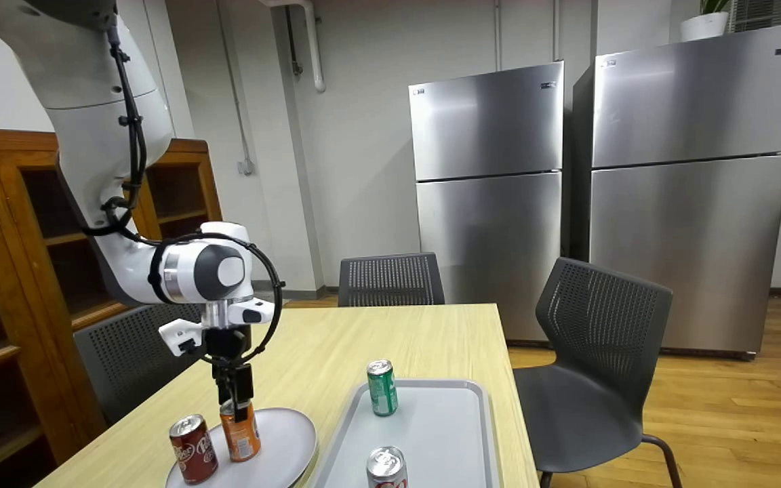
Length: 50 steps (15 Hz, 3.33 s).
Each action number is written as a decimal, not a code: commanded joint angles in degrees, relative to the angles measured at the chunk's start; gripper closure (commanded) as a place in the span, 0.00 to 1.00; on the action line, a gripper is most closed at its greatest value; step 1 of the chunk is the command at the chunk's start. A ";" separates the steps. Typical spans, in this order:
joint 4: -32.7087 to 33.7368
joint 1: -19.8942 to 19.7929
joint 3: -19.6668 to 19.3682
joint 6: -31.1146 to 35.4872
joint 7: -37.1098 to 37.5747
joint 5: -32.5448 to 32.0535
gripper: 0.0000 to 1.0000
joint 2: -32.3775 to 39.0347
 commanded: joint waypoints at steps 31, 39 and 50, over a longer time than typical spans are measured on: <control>-2.79 1.51 -3.85 5.88 3.24 -1.88 0.62 -4.11; -3.93 0.40 -7.46 3.25 5.80 -4.79 0.62 -9.77; -5.82 -7.04 -9.61 2.03 7.37 -7.13 0.62 -12.70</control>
